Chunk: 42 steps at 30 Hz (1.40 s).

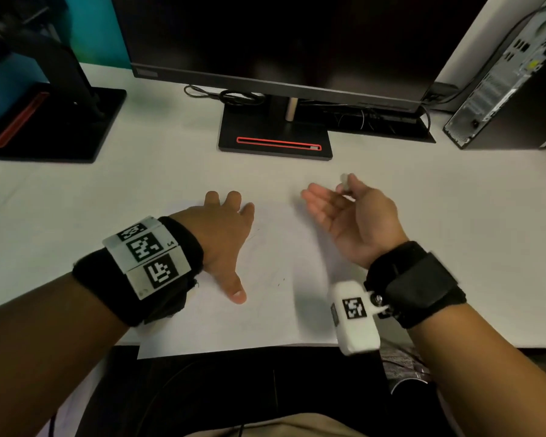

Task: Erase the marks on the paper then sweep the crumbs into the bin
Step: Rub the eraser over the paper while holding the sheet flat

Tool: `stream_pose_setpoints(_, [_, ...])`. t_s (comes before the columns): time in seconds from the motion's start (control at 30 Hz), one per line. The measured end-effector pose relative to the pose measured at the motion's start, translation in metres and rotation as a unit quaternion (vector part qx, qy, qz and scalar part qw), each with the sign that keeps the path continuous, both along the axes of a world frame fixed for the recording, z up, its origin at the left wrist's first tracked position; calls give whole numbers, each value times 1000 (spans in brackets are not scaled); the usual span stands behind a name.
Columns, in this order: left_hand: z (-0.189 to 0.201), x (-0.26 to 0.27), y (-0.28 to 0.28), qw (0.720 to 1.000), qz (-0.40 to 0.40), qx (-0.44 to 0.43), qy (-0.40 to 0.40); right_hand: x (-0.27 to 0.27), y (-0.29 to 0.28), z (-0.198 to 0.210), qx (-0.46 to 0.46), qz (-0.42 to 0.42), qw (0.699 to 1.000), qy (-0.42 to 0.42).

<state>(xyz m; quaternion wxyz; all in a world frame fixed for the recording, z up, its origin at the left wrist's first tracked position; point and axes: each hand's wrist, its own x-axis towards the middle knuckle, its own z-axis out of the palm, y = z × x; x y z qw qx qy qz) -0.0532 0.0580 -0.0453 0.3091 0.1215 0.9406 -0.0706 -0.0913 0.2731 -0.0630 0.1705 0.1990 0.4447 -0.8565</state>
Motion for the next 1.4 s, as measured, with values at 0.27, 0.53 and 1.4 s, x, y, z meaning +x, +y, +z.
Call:
stream_pose_setpoints(0.27, [-2, 5, -4, 999, 12, 32, 0, 12, -4, -18, -34, 116, 990, -68])
stream_pose_setpoints(0.53, [-3, 7, -6, 999, 2, 43, 0, 77, -14, 0, 3, 198, 979, -50])
stream_pose_setpoints(1.4, [-1, 27, -9, 993, 19, 86, -76, 10, 51, -7, -26, -181, 983, 12])
